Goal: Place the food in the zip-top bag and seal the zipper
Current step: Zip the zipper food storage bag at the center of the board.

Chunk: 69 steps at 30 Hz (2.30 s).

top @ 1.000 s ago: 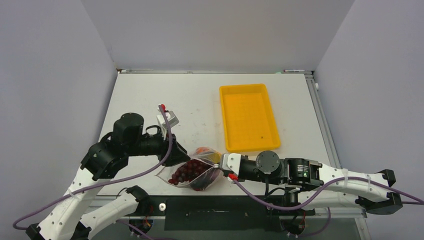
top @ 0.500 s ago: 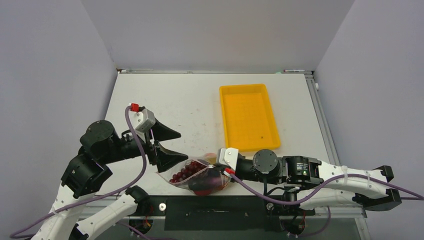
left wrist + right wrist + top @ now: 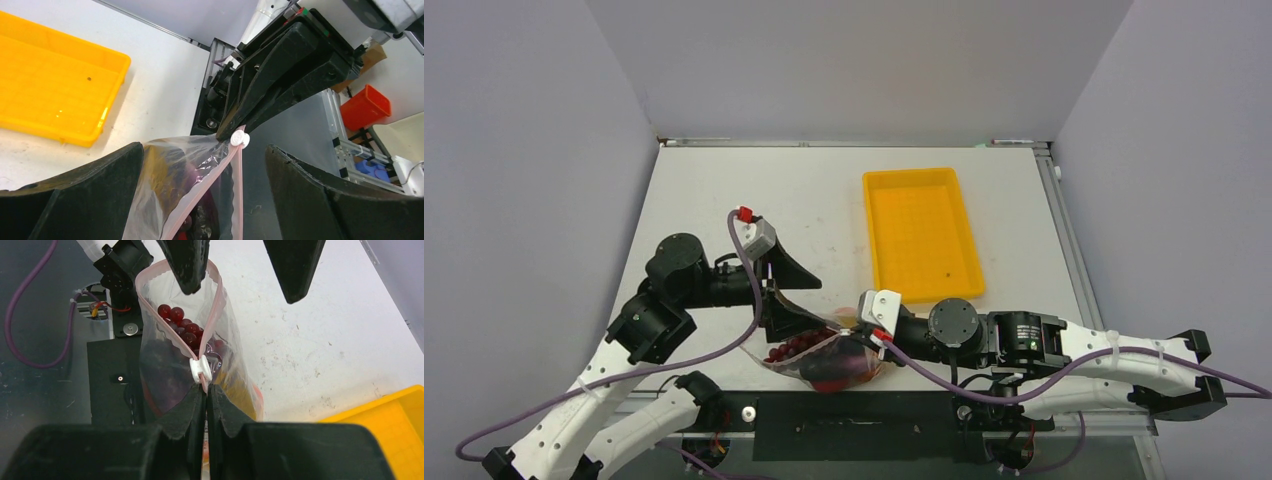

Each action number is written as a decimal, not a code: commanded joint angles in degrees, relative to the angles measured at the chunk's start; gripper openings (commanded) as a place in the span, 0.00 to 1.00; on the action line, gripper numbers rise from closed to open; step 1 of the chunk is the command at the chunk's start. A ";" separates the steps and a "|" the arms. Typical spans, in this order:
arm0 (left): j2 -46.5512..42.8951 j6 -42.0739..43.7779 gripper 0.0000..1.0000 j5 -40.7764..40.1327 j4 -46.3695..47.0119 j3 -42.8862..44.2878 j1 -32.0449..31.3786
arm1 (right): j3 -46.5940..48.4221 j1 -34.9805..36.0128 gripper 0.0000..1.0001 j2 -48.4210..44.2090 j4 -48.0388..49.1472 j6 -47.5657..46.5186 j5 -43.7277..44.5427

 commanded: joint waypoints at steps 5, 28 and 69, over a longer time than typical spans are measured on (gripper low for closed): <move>1.69 -3.04 0.88 2.52 10.47 -3.03 -3.37 | 3.45 0.48 0.05 0.81 4.97 2.19 1.91; 2.95 10.28 0.80 -18.43 -8.60 2.34 -16.47 | 6.68 0.36 0.05 0.94 1.55 8.77 8.59; -1.33 11.79 0.00 -14.52 -8.34 2.38 -17.08 | 0.80 -0.88 0.64 0.65 7.44 4.81 2.08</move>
